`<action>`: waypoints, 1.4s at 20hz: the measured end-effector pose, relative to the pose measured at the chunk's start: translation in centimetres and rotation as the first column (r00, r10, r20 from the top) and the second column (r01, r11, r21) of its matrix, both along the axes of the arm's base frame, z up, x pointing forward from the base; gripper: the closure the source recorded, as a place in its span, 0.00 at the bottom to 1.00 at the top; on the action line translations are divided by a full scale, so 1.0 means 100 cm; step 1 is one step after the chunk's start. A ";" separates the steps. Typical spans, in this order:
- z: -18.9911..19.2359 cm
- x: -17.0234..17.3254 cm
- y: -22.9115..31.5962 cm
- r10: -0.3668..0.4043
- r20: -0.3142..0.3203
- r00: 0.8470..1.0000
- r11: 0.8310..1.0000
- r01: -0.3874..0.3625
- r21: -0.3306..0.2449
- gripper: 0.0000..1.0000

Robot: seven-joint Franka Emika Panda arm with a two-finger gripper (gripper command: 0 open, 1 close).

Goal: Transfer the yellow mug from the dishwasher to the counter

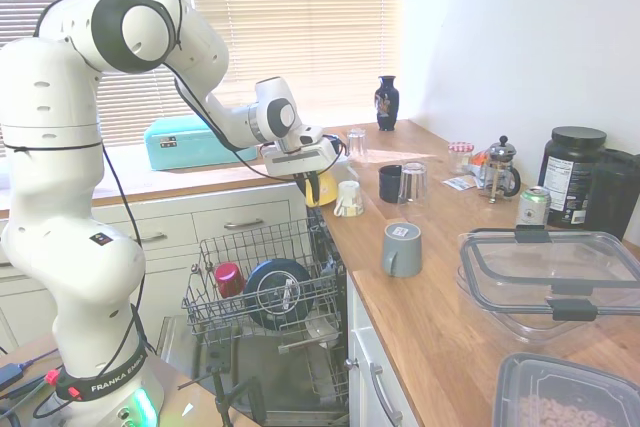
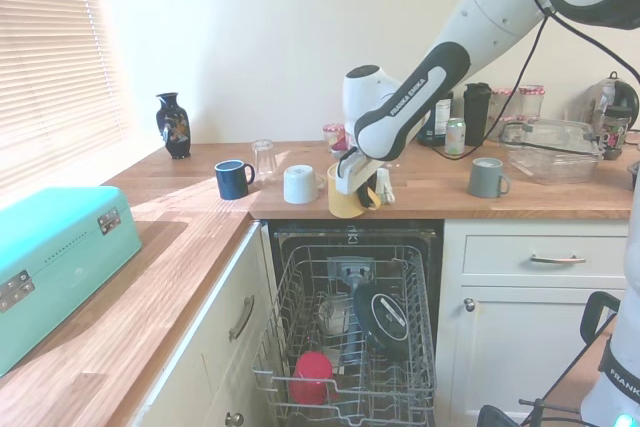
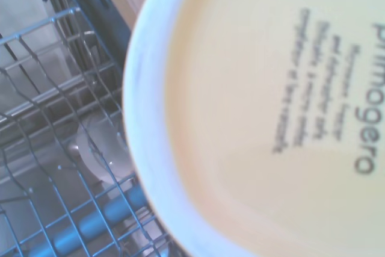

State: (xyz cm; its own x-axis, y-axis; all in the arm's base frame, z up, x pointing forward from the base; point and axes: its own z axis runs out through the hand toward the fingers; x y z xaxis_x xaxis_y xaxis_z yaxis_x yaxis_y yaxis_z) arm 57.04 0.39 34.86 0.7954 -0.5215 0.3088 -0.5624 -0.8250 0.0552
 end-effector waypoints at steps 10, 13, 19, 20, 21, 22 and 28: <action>0.000 0.026 -0.011 -0.055 0.001 0.998 0.998 0.055 0.024 1.00; 0.002 0.039 -0.015 -0.077 -0.005 0.997 0.997 0.077 0.029 1.00; 0.003 0.064 -0.030 -0.120 -0.015 0.993 0.992 0.121 0.024 1.00; 0.003 0.067 -0.032 -0.127 -0.016 0.992 0.992 0.128 0.023 0.00; 0.002 0.070 -0.033 -0.137 -0.018 0.990 0.990 0.137 0.025 0.00; 0.002 0.072 -0.034 -0.145 -0.020 0.989 0.989 0.145 0.026 0.00; 0.002 0.074 -0.034 -0.164 -0.021 0.986 0.986 0.164 0.030 0.00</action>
State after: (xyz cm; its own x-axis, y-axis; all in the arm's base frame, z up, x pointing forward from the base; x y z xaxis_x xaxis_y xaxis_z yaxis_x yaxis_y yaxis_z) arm 64.45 -3.01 35.02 0.7034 -0.6547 0.2766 -0.6895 -0.7231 0.0419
